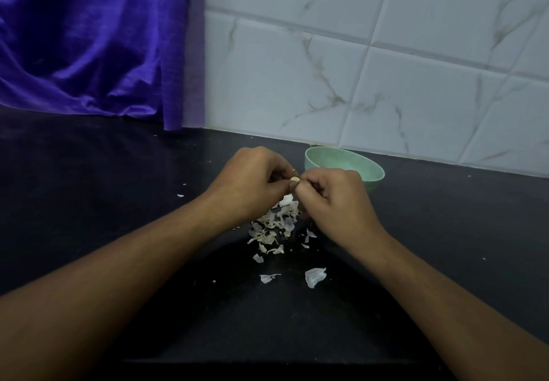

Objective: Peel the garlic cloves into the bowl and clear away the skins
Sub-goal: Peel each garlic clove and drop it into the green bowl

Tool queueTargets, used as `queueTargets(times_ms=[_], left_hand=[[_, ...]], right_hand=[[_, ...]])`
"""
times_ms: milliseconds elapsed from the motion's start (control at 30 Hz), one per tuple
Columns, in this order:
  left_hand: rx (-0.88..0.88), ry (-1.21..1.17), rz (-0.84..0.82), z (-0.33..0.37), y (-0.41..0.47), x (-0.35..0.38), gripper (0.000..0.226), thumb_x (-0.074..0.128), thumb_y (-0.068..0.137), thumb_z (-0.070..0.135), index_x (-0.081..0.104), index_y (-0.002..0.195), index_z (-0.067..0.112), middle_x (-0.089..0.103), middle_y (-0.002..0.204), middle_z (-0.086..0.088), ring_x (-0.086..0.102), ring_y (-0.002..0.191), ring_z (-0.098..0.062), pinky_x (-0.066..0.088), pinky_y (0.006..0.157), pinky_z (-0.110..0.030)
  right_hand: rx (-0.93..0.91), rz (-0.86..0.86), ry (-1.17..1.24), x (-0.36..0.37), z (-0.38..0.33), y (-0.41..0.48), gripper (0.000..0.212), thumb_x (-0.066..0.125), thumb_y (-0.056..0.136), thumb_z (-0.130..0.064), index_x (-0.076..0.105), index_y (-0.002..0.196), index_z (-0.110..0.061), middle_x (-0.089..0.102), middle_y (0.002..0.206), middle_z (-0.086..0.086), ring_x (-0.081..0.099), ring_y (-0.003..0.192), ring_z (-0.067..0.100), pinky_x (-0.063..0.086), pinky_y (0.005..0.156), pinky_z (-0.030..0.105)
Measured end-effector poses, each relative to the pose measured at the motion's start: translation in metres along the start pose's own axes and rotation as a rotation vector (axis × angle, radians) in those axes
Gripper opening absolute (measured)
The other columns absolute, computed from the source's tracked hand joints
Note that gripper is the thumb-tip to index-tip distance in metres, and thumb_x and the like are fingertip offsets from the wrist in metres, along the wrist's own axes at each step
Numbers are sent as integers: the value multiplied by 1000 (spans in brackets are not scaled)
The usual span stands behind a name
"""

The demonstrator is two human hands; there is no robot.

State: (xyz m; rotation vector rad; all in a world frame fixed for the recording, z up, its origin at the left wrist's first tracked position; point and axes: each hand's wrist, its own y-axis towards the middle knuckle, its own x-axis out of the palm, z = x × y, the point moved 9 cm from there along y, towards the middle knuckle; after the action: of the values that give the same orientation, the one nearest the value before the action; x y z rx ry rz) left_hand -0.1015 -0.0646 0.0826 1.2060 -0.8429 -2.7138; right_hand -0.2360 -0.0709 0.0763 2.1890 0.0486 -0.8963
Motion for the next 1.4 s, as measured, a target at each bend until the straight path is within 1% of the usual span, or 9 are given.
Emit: queueTargets(times_ms=[67, 200, 400, 500, 633, 900, 1167, 1300, 1400], left_hand=[[21, -2, 11, 2, 0, -1, 11, 75, 92, 22, 83, 100, 25, 69, 68, 17, 67, 68, 3, 55, 69, -25], [-15, -161, 9, -6, 1, 0, 11, 76, 94, 20, 83, 101, 23, 76, 75, 6, 72, 71, -7, 58, 68, -25], [-129, -620, -52, -20, 0, 9, 13, 74, 96, 16, 80, 107, 16, 78, 103, -16, 72, 104, -42, 58, 89, -64], [-131, -725, -45, -17, 1, 11, 18, 71, 97, 15, 78, 113, 13, 78, 109, -12, 73, 98, -33, 60, 81, -44], [-185, -885, 0, -21, 3, 12, 20, 69, 96, 13, 78, 114, 11, 76, 94, -5, 65, 76, -5, 55, 67, -20], [-319, -846, 90, -41, 2, -1, 17, 72, 95, 12, 78, 111, 10, 69, 94, -3, 60, 74, -6, 56, 62, -17], [-309, -769, 93, -42, 2, -6, 18, 75, 92, 9, 73, 110, 7, 68, 86, -4, 63, 75, -11, 59, 64, -23], [-296, -758, 78, -40, 3, -4, 16, 78, 91, 10, 72, 105, 7, 69, 82, -5, 64, 73, -13, 58, 61, -23], [-281, -764, 59, -38, 3, -1, 16, 79, 90, 10, 71, 103, 6, 69, 80, -7, 64, 70, -14, 58, 61, -26]], right_hand=[[82, -8, 114, 0, 5, -1, 28, 61, 92, -23, 69, 67, -14, 66, 56, 2, 69, 53, 23, 57, 51, 44], [233, -58, 378, 3, 12, -2, 28, 59, 97, -6, 73, 74, -11, 70, 62, 6, 73, 56, 24, 55, 53, 29], [437, -113, 772, 16, 15, -2, 27, 51, 101, -5, 68, 79, -6, 66, 66, 11, 68, 56, 24, 61, 61, 35], [508, -153, 887, 20, 19, -5, 23, 53, 100, -7, 67, 83, -5, 66, 67, 10, 66, 55, 21, 61, 61, 34], [499, -247, 843, 29, 14, -8, 20, 57, 100, -13, 71, 90, -5, 71, 74, 10, 66, 54, 19, 59, 56, 30], [318, -174, 499, 10, 16, -3, 7, 81, 88, -12, 80, 94, -7, 78, 83, 8, 69, 57, 25, 55, 52, 32], [196, -149, 204, 4, 16, 0, 5, 78, 92, -28, 80, 90, -24, 77, 76, 0, 73, 60, 19, 59, 58, 40], [122, -77, 188, -2, 11, 2, 20, 86, 84, -33, 76, 71, -21, 74, 81, -2, 70, 66, 24, 59, 64, 51], [164, -29, 286, -5, 15, 2, 18, 87, 83, -24, 69, 82, -17, 72, 75, 8, 69, 63, 32, 58, 60, 48]])
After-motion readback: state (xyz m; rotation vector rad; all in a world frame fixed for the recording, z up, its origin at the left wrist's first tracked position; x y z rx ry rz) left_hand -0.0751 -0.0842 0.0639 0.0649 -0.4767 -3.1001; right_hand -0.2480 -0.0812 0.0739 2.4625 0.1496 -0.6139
